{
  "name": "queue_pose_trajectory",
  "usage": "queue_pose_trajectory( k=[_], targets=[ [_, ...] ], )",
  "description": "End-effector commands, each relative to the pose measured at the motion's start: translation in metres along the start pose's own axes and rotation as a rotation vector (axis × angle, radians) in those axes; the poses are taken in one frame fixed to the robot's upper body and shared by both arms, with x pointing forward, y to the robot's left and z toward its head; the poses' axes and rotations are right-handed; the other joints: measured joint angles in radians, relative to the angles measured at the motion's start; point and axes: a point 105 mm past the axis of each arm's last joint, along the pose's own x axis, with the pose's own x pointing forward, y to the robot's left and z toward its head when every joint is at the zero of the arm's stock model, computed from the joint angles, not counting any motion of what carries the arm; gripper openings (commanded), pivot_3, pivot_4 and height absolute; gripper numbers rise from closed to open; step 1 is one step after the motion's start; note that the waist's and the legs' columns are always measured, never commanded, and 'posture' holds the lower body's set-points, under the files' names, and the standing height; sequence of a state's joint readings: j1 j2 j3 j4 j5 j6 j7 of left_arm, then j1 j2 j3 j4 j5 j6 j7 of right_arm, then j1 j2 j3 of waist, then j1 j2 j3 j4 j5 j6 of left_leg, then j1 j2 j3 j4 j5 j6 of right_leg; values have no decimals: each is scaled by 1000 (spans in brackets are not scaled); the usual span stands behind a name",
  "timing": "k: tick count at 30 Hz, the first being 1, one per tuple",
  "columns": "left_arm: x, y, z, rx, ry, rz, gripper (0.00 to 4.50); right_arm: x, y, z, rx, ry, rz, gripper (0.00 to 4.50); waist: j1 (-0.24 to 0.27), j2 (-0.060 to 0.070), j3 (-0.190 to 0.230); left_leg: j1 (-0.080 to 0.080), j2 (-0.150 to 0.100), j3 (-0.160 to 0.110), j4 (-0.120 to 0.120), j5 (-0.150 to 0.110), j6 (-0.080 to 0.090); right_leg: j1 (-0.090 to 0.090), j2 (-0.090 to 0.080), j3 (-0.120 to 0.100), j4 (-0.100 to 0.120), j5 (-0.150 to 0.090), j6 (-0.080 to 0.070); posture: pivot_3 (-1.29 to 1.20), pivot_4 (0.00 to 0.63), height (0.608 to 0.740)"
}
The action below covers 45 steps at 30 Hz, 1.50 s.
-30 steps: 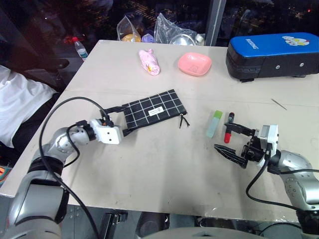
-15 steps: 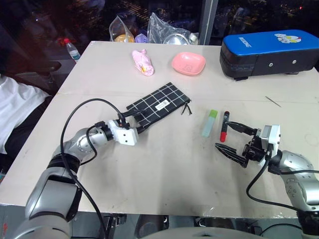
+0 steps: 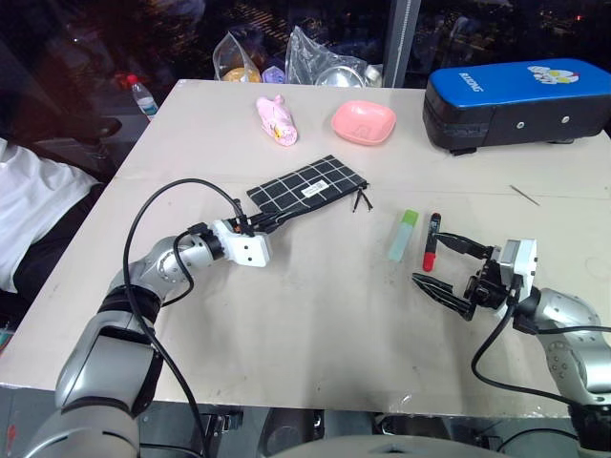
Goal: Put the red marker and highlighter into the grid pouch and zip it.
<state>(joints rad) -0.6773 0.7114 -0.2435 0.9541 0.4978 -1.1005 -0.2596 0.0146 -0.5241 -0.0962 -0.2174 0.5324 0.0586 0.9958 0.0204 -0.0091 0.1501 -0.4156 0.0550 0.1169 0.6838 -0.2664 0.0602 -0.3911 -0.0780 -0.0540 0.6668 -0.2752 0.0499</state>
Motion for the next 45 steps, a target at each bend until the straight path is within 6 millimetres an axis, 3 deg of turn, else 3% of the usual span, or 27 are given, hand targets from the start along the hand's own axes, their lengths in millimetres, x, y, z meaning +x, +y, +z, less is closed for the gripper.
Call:
queue_pose_trajectory(
  k=[1,6,15,21,26,45],
  targets=[
    [2,23,3,-83,-21,140,64,-1,0,9,-41,-33,-9,4500,-2,-1,0,0,0,0,1,0,0,0,0,0,0,0,0,0,150,740],
    [8,53,22,-361,-109,282,64,2,-2,12,-51,-34,-35,4500,-8,-2,1,-2,1,1,1,0,0,-2,0,1,0,0,0,0,150,740],
    [12,60,67,-709,-228,257,64,22,-25,23,-76,-40,-187,4500,-10,-2,1,0,2,1,1,2,-4,-4,3,4,4,0,0,0,150,740],
    [16,39,83,-712,-196,208,64,45,-50,33,-28,28,-344,4500,-9,-2,1,0,2,1,1,3,-5,-5,5,7,6,0,0,0,150,740],
    [18,24,85,-632,-133,193,64,58,-64,35,-26,127,-439,4500,-7,-2,1,0,2,2,0,3,-5,-5,6,8,6,0,0,0,150,740],
    [30,11,89,-651,-109,219,64,101,-101,32,150,180,-463,4500,-10,-2,1,-1,2,3,0,3,-5,-6,6,9,6,0,-1,0,150,740]
  ],
)
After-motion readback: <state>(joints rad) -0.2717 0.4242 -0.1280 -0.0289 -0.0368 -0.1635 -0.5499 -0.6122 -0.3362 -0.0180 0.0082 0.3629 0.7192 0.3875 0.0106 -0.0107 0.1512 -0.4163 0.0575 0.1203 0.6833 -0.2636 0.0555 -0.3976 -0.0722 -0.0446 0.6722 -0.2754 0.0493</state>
